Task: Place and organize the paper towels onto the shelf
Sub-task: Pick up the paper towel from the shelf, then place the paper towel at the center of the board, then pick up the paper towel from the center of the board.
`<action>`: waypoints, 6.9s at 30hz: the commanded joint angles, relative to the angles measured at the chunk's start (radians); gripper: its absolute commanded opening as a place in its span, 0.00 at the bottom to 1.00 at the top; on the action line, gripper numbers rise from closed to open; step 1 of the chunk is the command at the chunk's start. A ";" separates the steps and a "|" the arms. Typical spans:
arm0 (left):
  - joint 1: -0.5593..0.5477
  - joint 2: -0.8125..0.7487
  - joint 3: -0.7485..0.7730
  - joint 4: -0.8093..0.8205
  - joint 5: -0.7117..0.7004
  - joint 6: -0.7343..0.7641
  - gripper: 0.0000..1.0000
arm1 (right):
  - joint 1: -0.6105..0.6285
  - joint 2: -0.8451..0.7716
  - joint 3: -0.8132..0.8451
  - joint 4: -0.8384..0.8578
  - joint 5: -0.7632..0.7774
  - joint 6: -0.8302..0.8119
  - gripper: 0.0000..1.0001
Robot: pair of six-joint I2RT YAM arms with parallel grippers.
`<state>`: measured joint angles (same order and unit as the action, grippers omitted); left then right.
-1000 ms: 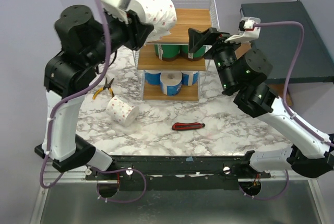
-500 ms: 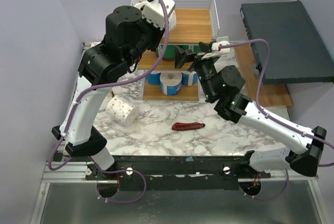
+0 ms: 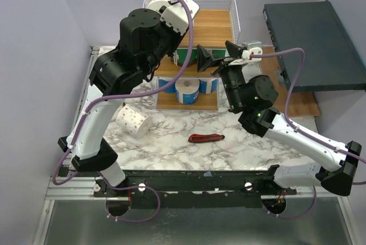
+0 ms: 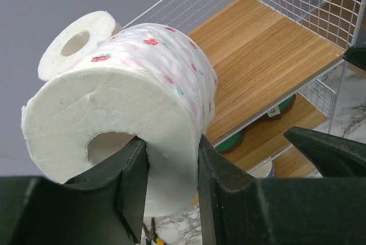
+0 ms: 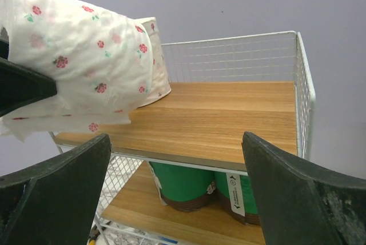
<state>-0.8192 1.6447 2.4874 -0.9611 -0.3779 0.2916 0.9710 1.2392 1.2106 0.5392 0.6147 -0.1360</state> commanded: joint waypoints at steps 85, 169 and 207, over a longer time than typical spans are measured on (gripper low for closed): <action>-0.367 -0.410 -1.457 0.284 0.035 -0.760 0.67 | -0.001 -0.419 -0.415 -1.114 0.055 0.900 1.00; -0.367 -1.635 -1.962 0.106 -0.544 -1.314 0.94 | 0.339 0.275 0.495 -1.269 -0.088 0.233 0.32; -0.316 -1.140 -1.836 0.647 -0.312 -0.901 0.95 | 0.068 0.587 1.277 -0.958 0.141 -0.123 0.40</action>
<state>-1.1545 0.4923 0.6170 -0.3546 -0.7425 -0.6510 1.0542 1.8145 2.4275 -0.4713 0.7971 -0.2657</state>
